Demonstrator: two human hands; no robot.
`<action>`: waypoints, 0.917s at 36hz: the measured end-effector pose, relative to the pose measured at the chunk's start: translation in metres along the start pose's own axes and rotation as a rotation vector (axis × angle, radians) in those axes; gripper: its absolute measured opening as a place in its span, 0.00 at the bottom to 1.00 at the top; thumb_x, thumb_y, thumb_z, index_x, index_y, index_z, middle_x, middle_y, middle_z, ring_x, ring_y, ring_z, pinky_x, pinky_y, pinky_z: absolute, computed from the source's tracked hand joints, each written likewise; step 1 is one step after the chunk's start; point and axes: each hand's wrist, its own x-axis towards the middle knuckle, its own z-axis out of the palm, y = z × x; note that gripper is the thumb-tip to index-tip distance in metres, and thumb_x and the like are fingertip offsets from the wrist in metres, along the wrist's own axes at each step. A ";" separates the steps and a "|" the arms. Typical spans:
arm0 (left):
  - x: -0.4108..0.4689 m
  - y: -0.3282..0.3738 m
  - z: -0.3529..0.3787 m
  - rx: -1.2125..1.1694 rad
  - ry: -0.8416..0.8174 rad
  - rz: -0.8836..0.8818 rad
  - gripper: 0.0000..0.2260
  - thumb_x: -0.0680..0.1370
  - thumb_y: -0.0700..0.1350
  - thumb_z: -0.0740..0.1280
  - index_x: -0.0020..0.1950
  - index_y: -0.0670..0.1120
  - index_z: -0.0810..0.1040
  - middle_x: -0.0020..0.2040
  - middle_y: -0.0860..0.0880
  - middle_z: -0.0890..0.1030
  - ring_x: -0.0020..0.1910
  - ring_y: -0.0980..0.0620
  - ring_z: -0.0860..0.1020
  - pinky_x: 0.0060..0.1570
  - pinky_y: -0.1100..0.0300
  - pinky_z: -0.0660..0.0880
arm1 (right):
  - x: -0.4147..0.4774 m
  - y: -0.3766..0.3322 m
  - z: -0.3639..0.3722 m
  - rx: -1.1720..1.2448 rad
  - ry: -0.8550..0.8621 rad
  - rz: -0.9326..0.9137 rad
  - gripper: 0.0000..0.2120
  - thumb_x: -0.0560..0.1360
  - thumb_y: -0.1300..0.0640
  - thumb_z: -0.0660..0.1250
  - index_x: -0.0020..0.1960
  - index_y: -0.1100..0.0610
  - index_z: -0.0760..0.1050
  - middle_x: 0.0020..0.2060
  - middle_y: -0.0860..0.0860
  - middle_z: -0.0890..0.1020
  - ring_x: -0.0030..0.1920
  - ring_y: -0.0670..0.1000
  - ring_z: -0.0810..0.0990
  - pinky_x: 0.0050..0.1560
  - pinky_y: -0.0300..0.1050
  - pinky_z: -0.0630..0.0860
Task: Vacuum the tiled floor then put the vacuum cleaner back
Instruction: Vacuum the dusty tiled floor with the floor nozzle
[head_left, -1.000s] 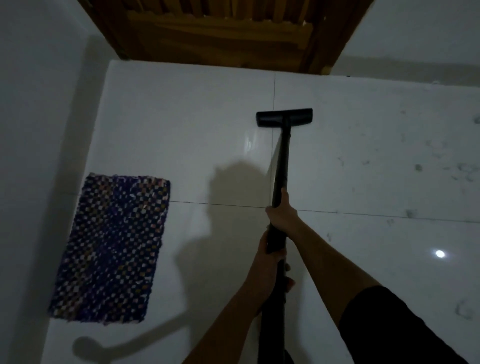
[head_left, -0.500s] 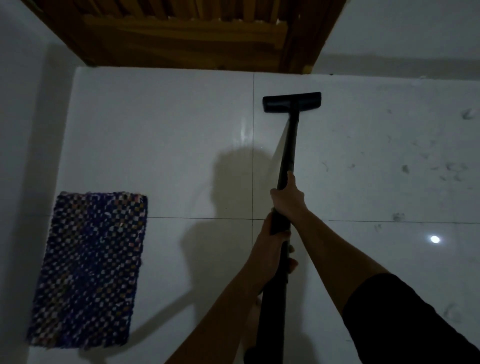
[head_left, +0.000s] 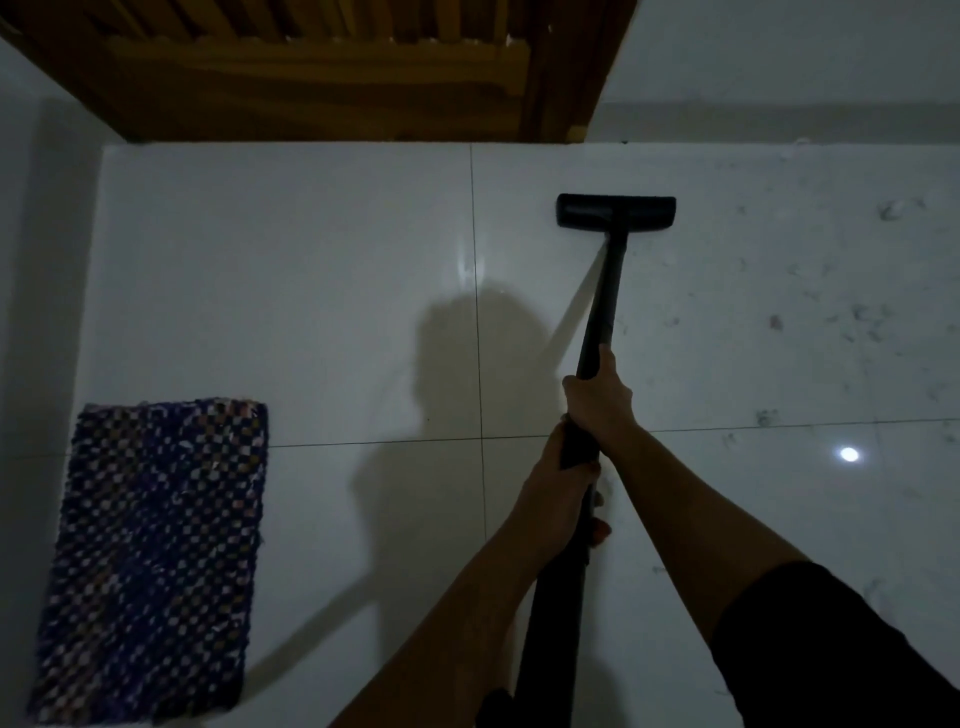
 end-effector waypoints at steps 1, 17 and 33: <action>0.000 0.000 0.002 0.011 -0.010 0.000 0.24 0.79 0.38 0.59 0.74 0.54 0.61 0.39 0.45 0.72 0.33 0.51 0.73 0.23 0.63 0.72 | -0.001 0.001 -0.002 0.006 0.006 0.005 0.33 0.79 0.62 0.58 0.79 0.50 0.47 0.61 0.60 0.75 0.31 0.45 0.70 0.25 0.34 0.65; -0.027 -0.020 0.033 0.161 -0.065 -0.013 0.24 0.80 0.41 0.58 0.74 0.56 0.59 0.40 0.44 0.72 0.30 0.51 0.73 0.23 0.64 0.72 | -0.027 0.037 -0.036 0.071 0.040 0.061 0.32 0.79 0.61 0.58 0.79 0.50 0.47 0.63 0.60 0.73 0.31 0.44 0.69 0.26 0.34 0.64; -0.078 -0.077 0.049 0.184 -0.073 -0.015 0.22 0.80 0.41 0.57 0.73 0.55 0.61 0.38 0.45 0.71 0.31 0.51 0.72 0.23 0.63 0.72 | -0.075 0.099 -0.038 0.045 0.019 0.070 0.33 0.78 0.60 0.59 0.79 0.51 0.47 0.62 0.63 0.74 0.37 0.51 0.73 0.39 0.43 0.70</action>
